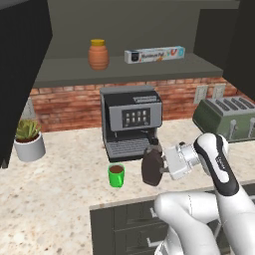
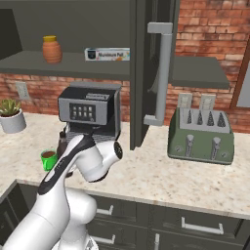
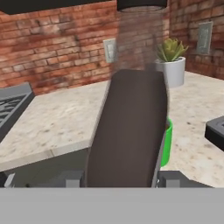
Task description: Pick the syrup bottle and honey bottle from the cabinet and place them next to the mug.
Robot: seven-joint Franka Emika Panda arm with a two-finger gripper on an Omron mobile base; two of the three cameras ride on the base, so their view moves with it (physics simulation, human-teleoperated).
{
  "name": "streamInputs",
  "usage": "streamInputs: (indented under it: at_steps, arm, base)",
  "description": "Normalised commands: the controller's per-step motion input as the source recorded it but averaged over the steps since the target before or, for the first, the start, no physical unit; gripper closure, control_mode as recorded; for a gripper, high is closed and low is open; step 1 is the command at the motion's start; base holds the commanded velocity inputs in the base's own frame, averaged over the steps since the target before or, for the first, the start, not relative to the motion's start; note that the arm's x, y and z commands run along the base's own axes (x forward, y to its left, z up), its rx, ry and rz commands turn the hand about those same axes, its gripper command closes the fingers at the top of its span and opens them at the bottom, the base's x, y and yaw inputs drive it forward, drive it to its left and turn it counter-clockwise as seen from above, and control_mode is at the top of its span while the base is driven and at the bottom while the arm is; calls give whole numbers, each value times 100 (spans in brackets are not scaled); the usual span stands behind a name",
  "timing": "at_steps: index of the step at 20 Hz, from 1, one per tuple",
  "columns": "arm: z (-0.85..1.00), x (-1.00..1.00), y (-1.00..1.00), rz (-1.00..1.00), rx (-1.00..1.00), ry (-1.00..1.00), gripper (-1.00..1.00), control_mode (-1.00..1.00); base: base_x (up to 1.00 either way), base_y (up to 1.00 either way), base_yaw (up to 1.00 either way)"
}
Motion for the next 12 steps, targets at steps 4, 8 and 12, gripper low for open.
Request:
streamInputs:
  at_steps: [4, 8, 12]
  arm:
    - [0, 3, 16, 0, 0, 0, 100, -100]
    - [0, 2, 14, 0, 0, 0, 100, -100]
    - [-9, 0, 5, -1, 0, 0, 100, -100]
  base:
    - [0, 0, 0]
    - [0, 0, 0]
    - [0, 0, 0]
